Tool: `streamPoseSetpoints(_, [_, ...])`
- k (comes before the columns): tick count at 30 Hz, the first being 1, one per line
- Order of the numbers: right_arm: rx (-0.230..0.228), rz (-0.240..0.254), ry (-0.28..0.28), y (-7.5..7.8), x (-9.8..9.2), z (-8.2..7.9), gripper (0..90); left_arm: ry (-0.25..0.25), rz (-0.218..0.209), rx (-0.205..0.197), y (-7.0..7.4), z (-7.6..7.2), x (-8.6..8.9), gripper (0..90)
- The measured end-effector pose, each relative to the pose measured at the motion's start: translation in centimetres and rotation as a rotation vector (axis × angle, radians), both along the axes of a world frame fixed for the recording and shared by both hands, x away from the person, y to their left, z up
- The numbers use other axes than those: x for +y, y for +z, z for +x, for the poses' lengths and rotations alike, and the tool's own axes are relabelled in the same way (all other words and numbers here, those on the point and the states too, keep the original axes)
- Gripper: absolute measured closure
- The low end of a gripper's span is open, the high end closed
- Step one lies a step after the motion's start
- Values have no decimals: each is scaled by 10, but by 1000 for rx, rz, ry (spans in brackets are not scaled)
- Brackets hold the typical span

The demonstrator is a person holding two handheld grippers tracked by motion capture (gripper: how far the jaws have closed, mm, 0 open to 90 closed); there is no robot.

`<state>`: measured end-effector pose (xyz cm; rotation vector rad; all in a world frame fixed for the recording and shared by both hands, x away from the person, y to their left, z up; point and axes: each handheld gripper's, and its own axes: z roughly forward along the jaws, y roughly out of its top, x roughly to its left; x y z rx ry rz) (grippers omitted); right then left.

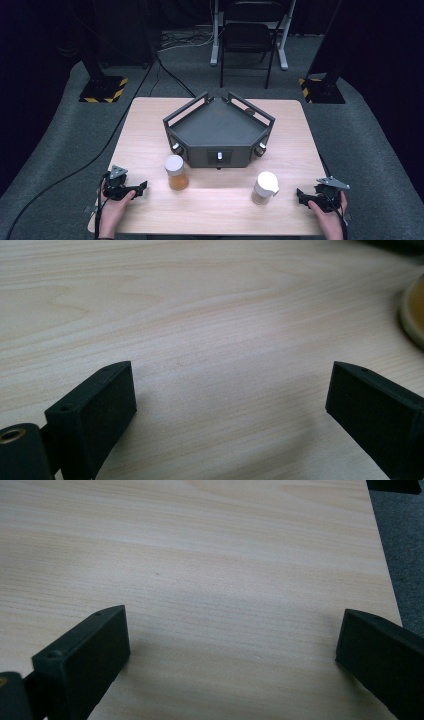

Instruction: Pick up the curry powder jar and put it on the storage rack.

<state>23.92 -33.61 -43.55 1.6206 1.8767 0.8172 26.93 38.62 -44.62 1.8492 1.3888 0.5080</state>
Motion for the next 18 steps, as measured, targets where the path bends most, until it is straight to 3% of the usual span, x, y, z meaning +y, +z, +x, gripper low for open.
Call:
streamPoseSetpoints(8, [1,1,0,0,0,0,0,-23,-8,-20,-1,-2,3,61])
streamPoseSetpoints(13, [1,1,0,0,0,0,0,-62,-5,-56,-1,-6,4,65])
streamPoseSetpoints(18, [1,1,0,0,0,0,0,-75,-29,-77,0,-8,7,70])
